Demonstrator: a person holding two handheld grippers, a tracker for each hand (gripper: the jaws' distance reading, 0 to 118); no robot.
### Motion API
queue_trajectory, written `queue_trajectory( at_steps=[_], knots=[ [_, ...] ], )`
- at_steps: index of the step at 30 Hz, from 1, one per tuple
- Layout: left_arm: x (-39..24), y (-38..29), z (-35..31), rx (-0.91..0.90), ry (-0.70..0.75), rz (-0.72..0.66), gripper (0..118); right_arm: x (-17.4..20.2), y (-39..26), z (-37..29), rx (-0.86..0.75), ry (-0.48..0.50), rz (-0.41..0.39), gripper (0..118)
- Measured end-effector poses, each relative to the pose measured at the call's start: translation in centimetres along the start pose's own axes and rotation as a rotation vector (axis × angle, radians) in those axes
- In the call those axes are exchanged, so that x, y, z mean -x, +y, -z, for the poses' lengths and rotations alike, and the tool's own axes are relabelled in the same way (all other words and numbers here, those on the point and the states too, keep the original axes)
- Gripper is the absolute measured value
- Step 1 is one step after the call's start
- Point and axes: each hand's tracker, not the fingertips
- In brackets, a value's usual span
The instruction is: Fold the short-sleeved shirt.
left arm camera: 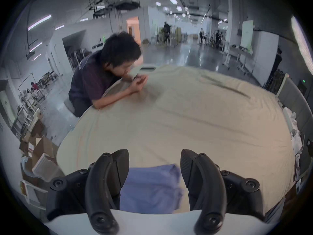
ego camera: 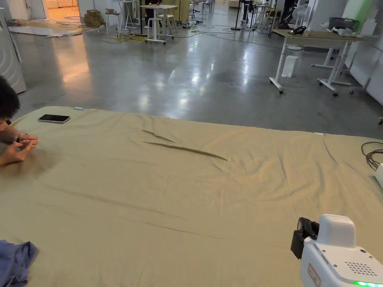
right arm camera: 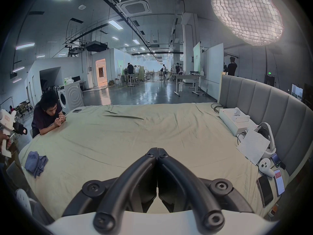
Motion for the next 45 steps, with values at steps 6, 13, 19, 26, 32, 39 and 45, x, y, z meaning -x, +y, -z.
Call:
queue_trajectory(
  at_steps=[6,13,19,26,32,39,45],
  knots=[
    [-10.5,-2.5,-3.0,-0.196,-0.16,0.066,68,-0.2,0.1,-0.3,-0.017,-0.011,0.002,0],
    [-21.3,-6.0,-6.4,-0.391,-0.279,0.073,67,-0.2,0.6,-0.2,-0.048,-0.025,0.032,0],
    [-26.8,-8.3,-7.2,-0.407,-0.364,0.108,34,0.0,0.4,0.1,-0.064,-0.032,0.039,0],
    [-28.7,-10.0,-7.8,-0.486,-0.314,0.091,7,0.4,0.3,-0.2,-0.084,-0.03,0.032,0],
    [-29.1,-10.5,-8.2,-0.507,-0.289,0.121,3,0.6,0.3,-0.3,-0.108,-0.03,0.025,0],
    [-29.1,-10.6,-8.4,-0.52,-0.279,0.112,3,0.6,0.0,-0.3,-0.111,-0.032,0.037,0],
    [-29.3,-10.7,-8.5,-0.529,-0.281,0.131,3,0.5,-0.3,-0.6,-0.121,-0.037,0.027,0]
  ],
)
